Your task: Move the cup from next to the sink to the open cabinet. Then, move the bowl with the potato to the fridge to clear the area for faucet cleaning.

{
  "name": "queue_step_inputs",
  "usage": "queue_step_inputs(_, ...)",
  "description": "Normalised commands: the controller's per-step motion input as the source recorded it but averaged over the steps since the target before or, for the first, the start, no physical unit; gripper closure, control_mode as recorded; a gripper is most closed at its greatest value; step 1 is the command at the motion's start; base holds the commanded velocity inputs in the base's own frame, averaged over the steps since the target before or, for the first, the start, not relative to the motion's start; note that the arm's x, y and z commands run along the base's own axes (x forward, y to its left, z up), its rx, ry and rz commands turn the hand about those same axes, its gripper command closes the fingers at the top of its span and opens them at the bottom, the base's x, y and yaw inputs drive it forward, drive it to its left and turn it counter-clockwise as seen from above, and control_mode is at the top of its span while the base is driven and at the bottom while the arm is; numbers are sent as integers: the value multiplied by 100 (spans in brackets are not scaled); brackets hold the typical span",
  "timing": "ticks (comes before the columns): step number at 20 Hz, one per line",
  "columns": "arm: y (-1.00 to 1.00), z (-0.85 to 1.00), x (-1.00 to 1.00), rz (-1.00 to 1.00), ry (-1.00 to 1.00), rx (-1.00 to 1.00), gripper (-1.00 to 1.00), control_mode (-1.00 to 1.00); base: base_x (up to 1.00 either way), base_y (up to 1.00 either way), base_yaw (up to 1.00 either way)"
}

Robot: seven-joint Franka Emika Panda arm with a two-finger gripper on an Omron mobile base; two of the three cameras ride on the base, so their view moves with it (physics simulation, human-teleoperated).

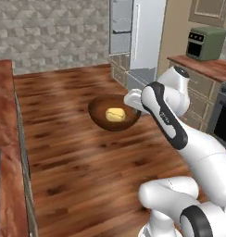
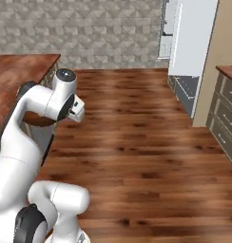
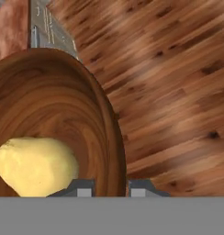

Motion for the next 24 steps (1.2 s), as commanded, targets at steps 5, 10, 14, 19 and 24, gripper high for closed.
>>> queue_step_inputs(5, 0, 0, 0, 0, 0, 0, 100, 100, 86, 0, -48)
queue_step_inputs(10, 0, 0, 0, 0, 0, 0, 100, 100, 100, 0, -29)
queue_step_inputs(14, 0, 0, 0, 0, 0, 0, 100, 100, 100, 6, -28)
queue_step_inputs(19, 0, 0, 0, 0, 0, 0, 100, 100, 100, 39, -27)
queue_step_inputs(24, 0, 0, 0, 0, 0, 0, 100, 100, 100, 77, -32)
